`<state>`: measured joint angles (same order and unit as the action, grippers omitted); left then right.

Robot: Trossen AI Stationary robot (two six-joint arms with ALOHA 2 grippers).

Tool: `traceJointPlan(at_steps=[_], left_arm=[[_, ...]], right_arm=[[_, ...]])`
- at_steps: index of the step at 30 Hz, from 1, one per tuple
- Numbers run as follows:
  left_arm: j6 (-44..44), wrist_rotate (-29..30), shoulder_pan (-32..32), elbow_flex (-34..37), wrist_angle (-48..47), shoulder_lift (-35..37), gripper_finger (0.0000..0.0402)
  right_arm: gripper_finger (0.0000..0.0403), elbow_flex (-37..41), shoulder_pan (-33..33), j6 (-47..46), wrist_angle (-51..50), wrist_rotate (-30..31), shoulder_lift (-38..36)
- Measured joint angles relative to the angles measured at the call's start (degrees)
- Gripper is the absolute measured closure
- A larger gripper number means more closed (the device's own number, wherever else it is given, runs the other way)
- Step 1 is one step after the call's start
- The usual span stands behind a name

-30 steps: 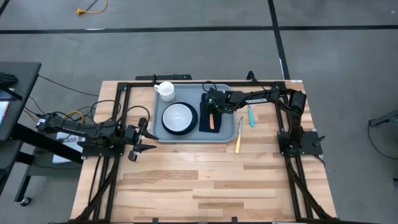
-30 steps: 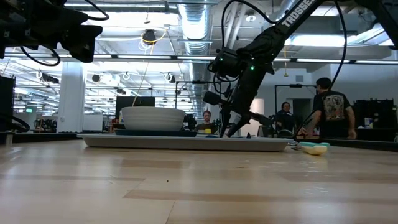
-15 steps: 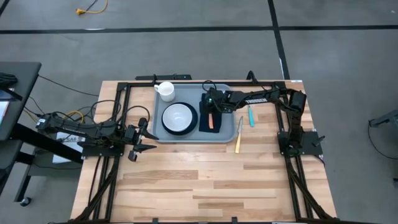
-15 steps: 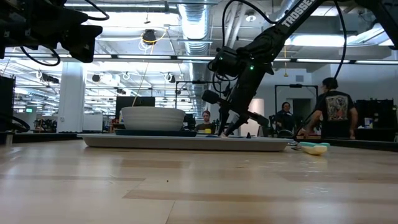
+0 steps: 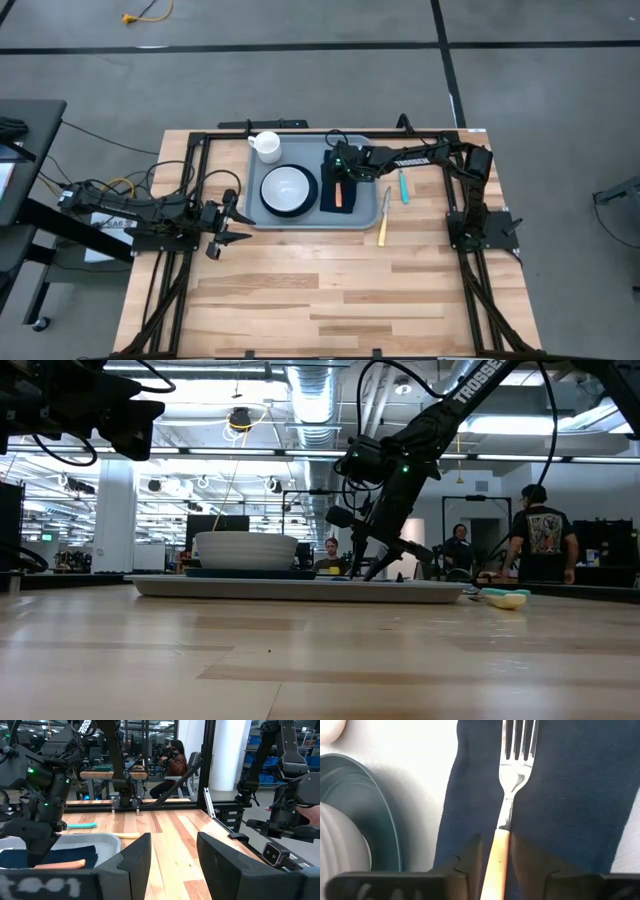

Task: Set up tray
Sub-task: Put the orange fork on the dark blue napkin, then put the blue spoon on the left side of the orange fork

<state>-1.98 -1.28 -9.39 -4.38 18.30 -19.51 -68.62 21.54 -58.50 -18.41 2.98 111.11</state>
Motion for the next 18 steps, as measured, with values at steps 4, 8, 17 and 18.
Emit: traceJointPlan(at_steps=[4, 8, 17, 18], left_arm=[[0.0, 0.0, 0.0, 0.0, 0.0, 0.0, 0.0254], [-0.2, -0.1, 0.0, 0.0, 0.0, 0.0, 0.0254], [-0.3, 0.0, 0.0, 0.0, -0.9, 0.0, 0.0254], [-0.4, 0.0, 0.0, 0.0, -0.9, 0.0, 0.0254]], right_arm=[[0.026, 0.0, 0.0, 0.0, 0.0, 0.0, 0.0], [0.0223, 0.0, 0.1, 0.5, 0.4, 0.1, 0.0], [0.0199, 0.0, 1.6, 4.3, -3.1, -2.9, -4.8], [0.0201, 0.0, 1.9, 4.7, -4.9, -3.0, -6.0]])
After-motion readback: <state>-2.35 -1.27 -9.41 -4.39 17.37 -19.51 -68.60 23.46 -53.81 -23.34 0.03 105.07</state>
